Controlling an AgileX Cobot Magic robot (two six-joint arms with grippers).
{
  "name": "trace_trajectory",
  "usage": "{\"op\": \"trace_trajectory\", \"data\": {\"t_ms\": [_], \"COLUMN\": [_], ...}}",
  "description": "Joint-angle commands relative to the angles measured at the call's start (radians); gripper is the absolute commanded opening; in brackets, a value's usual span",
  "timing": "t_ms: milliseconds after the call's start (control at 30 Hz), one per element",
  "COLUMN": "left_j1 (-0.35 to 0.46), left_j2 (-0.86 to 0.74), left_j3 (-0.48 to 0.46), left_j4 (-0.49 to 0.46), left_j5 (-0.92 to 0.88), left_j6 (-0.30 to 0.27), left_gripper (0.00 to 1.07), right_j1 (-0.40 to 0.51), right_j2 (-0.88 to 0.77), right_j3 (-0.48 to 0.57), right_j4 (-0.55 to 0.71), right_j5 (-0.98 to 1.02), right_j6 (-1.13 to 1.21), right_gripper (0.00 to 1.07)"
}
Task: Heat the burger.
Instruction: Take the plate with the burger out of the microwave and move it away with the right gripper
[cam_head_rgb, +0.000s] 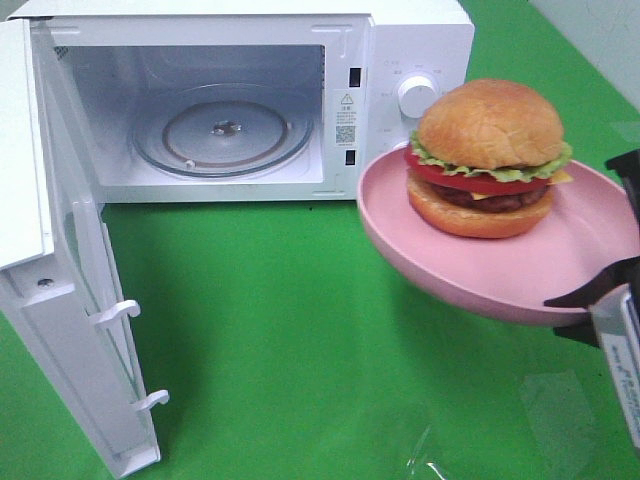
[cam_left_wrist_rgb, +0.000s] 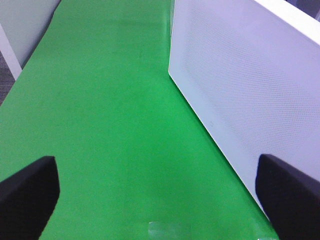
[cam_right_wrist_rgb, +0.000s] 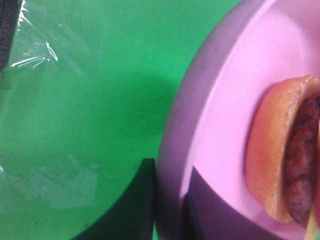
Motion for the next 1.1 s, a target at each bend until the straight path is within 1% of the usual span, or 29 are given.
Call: {"op": "trace_trajectory", "data": {"t_ms": [33, 100, 133, 167, 200, 233, 267, 300, 333, 367, 433, 533, 667, 767, 800, 833, 867, 900, 933, 967, 1000, 1033, 1100], "left_j1": [0.001, 0.001, 0.001, 0.001, 0.001, 0.001, 0.001, 0.001, 0.001, 0.001, 0.001, 0.001, 0.001, 0.001, 0.001, 0.001, 0.001, 0.001, 0.001, 0.001, 0.001, 0.001, 0.001], "left_j2": [-0.015, -0.015, -0.015, -0.015, -0.015, -0.015, -0.015, -0.015, -0.015, -0.015, -0.015, -0.015, -0.015, -0.015, -0.015, -0.015, -0.015, -0.015, -0.015, -0.015, -0.015, -0.015, -0.015], "left_j3": [0.002, 0.002, 0.002, 0.002, 0.002, 0.002, 0.002, 0.002, 0.002, 0.002, 0.002, 0.002, 0.002, 0.002, 0.002, 0.002, 0.002, 0.002, 0.002, 0.002, 0.002, 0.002, 0.002], "left_j4": [0.001, 0.001, 0.001, 0.001, 0.001, 0.001, 0.001, 0.001, 0.001, 0.001, 0.001, 0.001, 0.001, 0.001, 0.001, 0.001, 0.001, 0.001, 0.001, 0.001, 0.001, 0.001, 0.001], "left_j5": [-0.01, -0.01, -0.01, -0.01, -0.01, -0.01, -0.01, -0.01, -0.01, -0.01, -0.01, -0.01, -0.01, -0.01, -0.01, -0.01, -0.01, -0.01, -0.01, -0.01, -0.01, -0.01, -0.01], "left_j6": [-0.005, -0.005, -0.005, -0.005, -0.005, -0.005, -0.005, -0.005, -0.005, -0.005, -0.005, -0.005, -0.005, -0.005, -0.005, -0.005, -0.005, -0.005, -0.005, -0.005, -0.005, -0.005, -0.005], "left_gripper": [1.0, 1.0, 1.0, 1.0, 1.0, 1.0, 1.0, 1.0, 1.0, 1.0, 1.0, 1.0, 1.0, 1.0, 1.0, 1.0, 1.0, 1.0, 1.0, 1.0, 1.0, 1.0, 1.0], "right_j1": [-0.001, -0.001, -0.001, -0.001, -0.001, -0.001, -0.001, -0.001, -0.001, -0.001, -0.001, -0.001, -0.001, -0.001, -0.001, -0.001, -0.001, -0.001, -0.001, -0.001, -0.001, -0.001, -0.001], "right_j2": [-0.094, -0.109, -0.133, -0.133, -0.148, -0.148, -0.151, -0.151, -0.151, -0.151, -0.151, -0.151, -0.151, -0.151, -0.151, -0.151, -0.151, -0.151, -0.151, -0.151, -0.151, -0.151, -0.15], "right_j3": [-0.01, -0.01, -0.01, -0.01, -0.01, -0.01, -0.01, -0.01, -0.008, -0.008, 0.015, 0.021, 0.064, 0.072, 0.084, 0.084, 0.095, 0.095, 0.107, 0.107, 0.12, 0.12, 0.134], "right_j4": [-0.115, -0.138, -0.188, -0.188, -0.235, -0.235, -0.287, -0.287, -0.342, -0.342, -0.434, -0.443, -0.465, -0.474, -0.496, -0.496, -0.517, -0.517, -0.545, -0.545, -0.578, -0.578, -0.617], "right_j5": [0.061, 0.084, 0.123, 0.123, 0.16, 0.16, 0.205, 0.205, 0.244, 0.244, 0.289, 0.301, 0.368, 0.374, 0.383, 0.383, 0.398, 0.398, 0.411, 0.411, 0.421, 0.421, 0.432], "right_j6": [0.162, 0.198, 0.265, 0.265, 0.333, 0.333, 0.414, 0.414, 0.494, 0.494, 0.635, 0.669, 0.79, 0.816, 0.878, 0.878, 0.963, 0.963, 1.059, 1.059, 1.142, 1.142, 1.258], "right_gripper": [0.0, 0.0, 0.0, 0.0, 0.0, 0.0, 0.0, 0.0, 0.0, 0.0, 0.0, 0.0, 0.0, 0.0, 0.0, 0.0, 0.0, 0.0, 0.0, 0.0, 0.0, 0.0, 0.0]}}
